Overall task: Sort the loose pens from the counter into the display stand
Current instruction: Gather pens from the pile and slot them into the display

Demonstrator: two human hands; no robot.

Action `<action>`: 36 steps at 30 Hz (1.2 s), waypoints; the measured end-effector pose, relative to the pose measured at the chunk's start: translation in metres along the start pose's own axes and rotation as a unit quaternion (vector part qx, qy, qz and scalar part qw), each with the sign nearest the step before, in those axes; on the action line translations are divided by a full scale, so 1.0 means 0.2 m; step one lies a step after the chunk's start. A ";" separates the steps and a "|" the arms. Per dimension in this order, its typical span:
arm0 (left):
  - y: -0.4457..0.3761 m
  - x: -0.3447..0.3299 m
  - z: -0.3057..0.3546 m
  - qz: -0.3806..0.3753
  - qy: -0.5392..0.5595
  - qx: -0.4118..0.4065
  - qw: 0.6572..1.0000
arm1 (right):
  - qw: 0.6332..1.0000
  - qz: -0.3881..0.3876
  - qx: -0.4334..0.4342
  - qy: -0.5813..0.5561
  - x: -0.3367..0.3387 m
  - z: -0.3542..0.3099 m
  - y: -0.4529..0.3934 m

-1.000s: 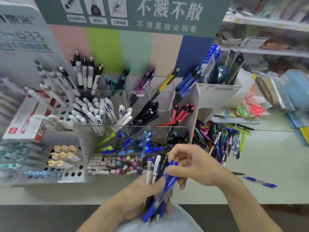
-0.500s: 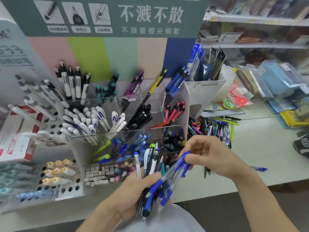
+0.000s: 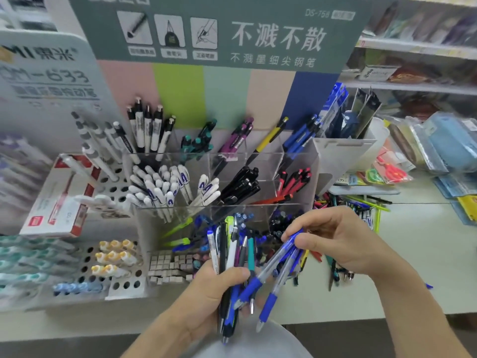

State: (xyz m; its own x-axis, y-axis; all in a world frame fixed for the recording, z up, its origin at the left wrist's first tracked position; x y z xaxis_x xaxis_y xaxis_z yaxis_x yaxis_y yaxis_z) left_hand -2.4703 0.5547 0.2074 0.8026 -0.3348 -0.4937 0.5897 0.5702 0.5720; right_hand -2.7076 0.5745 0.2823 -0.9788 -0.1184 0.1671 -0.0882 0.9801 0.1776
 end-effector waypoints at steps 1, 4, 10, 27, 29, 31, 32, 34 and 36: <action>0.01 0.00 0.01 -0.013 0.000 -0.006 1.000 | 1.000 -0.001 0.008 0.006 0.00 -0.01 0.00; 0.04 0.02 0.03 -0.034 0.024 -0.022 0.999 | 1.000 -0.003 0.015 0.013 -0.02 -0.04 -0.02; 0.13 0.08 0.07 -0.041 0.082 -0.045 0.995 | 0.998 0.036 0.049 -0.005 -0.05 -0.06 -0.05; 0.30 0.38 0.00 0.192 0.103 -0.192 0.957 | 0.904 0.226 0.216 0.291 -0.50 0.03 -0.24; 0.31 0.39 0.00 0.197 0.111 -0.196 0.954 | 0.882 0.240 0.228 0.337 -0.53 0.02 -0.26; 0.31 0.39 -0.01 0.202 0.115 -0.194 0.953 | 0.864 0.253 0.240 0.363 -0.56 0.01 -0.28; 0.32 0.39 -0.01 0.202 0.118 -0.191 0.953 | 0.856 0.256 0.252 0.371 -0.57 -0.01 -0.28; 0.33 0.40 -0.01 0.200 0.125 -0.184 0.954 | 0.841 0.257 0.278 0.386 -0.59 -0.02 -0.28; 0.33 0.41 -0.01 0.197 0.131 -0.180 0.955 | 0.836 0.245 0.291 0.394 -0.62 0.00 -0.26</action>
State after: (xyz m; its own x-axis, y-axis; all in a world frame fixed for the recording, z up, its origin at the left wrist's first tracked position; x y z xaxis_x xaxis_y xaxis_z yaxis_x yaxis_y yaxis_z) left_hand -2.3653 0.5658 0.2038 0.8783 0.1309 -0.4599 0.1396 0.8496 0.5085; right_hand -2.5809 0.5376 0.2517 -0.5175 0.4775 0.7100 -0.0122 0.8256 -0.5642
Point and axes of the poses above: each hand's wrist, its own y-axis away from the middle knuckle, its own x-axis out of the back of the hand, z = x × y, the point moved 1 cm from there along -y, towards the middle knuckle, and after that the axes turned 1 degree about x, right-handed, at the moved point
